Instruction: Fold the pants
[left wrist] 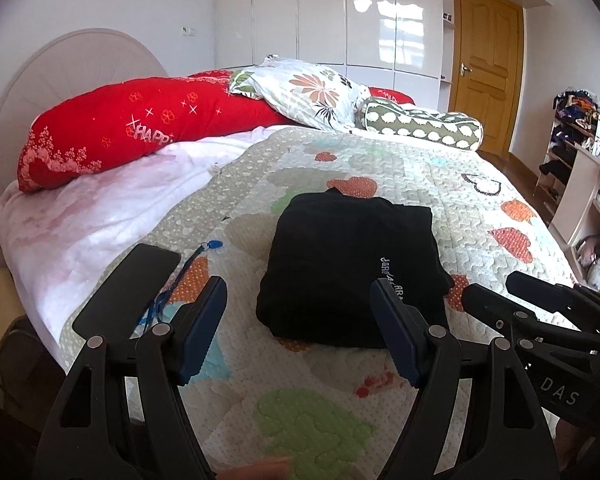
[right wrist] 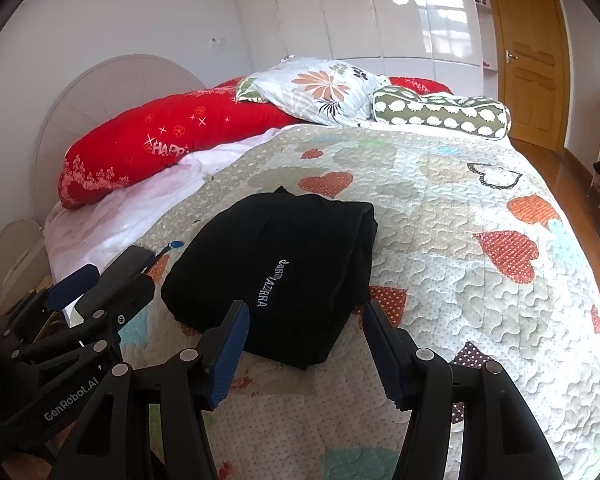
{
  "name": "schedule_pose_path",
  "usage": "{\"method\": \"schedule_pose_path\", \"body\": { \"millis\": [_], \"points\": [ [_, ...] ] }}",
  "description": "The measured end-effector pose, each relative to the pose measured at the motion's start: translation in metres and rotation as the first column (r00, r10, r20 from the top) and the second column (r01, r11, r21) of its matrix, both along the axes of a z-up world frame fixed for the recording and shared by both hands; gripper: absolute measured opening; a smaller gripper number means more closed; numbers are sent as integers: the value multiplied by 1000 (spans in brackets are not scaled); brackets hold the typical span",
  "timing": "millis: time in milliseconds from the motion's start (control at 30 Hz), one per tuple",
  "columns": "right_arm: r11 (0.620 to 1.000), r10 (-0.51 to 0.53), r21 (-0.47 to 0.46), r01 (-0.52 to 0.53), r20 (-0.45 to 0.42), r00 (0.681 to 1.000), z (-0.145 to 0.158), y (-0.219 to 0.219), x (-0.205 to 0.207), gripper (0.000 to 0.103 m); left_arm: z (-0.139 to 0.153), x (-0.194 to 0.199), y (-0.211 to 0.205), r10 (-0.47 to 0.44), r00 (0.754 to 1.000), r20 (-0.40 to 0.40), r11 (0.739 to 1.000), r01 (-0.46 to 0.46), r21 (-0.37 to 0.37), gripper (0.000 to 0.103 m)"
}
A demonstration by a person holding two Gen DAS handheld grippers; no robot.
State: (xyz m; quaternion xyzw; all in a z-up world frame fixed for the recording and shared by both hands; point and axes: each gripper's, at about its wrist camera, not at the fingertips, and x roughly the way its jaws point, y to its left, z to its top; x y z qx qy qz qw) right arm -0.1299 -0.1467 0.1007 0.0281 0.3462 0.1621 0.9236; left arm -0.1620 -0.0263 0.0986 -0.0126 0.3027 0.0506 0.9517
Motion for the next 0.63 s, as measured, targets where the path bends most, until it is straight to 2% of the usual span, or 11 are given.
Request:
{"method": "schedule_pose_path", "body": {
  "millis": [633],
  "points": [
    [1000,7,-2,-7,-21,1000,-6,-2,-1,57,-5,-2,-2,-10,1000,-11,1000,10,-15,75]
  ]
}}
